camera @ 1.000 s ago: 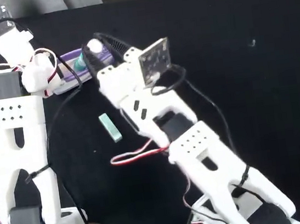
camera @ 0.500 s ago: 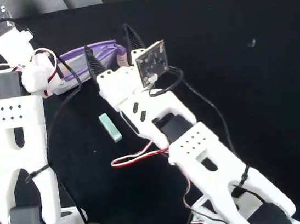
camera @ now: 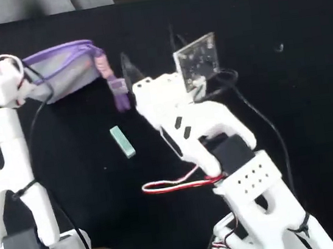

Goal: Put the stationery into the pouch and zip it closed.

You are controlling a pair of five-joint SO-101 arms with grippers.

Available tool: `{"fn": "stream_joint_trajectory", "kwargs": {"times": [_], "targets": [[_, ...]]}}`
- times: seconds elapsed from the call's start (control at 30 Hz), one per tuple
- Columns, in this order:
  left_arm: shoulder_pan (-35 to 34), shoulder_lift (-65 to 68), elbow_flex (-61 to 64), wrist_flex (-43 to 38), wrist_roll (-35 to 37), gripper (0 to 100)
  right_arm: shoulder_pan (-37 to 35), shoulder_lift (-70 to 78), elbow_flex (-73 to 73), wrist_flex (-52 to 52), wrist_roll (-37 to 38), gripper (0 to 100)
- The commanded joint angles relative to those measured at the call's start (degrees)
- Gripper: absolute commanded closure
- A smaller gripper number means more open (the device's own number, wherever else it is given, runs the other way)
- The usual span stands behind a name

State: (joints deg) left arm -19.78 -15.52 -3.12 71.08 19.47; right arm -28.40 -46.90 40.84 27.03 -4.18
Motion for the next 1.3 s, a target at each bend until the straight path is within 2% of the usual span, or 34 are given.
{"fn": "stream_joint_trajectory", "kwargs": {"times": [0.0,0.13,0.37,0.53,0.77,1.27], "targets": [[-1.63,-1.76,0.66,-4.31,0.44,97,-1.85,2.95,-1.01,3.43,-0.18,65.5],[-1.63,-1.76,1.27,-4.92,0.44,97,-2.9,9.19,1.8,2.9,-0.18,65.5],[-1.8,-1.76,1.19,-5.01,0.44,97,-11.87,23.08,1.27,1.23,-0.18,65.5],[-3.82,-1.76,1.01,-5.01,0.44,97,-13.19,35.3,-3.74,1.32,-0.18,65.6],[-5.58,-1.67,1.63,-7.12,0.44,97,-13.27,48.66,-14.11,8.09,-4.4,65.6],[-5.76,-1.67,1.63,-7.03,0.44,97,-13.1,74.68,-42.59,28.31,-4.48,65.6]]}}
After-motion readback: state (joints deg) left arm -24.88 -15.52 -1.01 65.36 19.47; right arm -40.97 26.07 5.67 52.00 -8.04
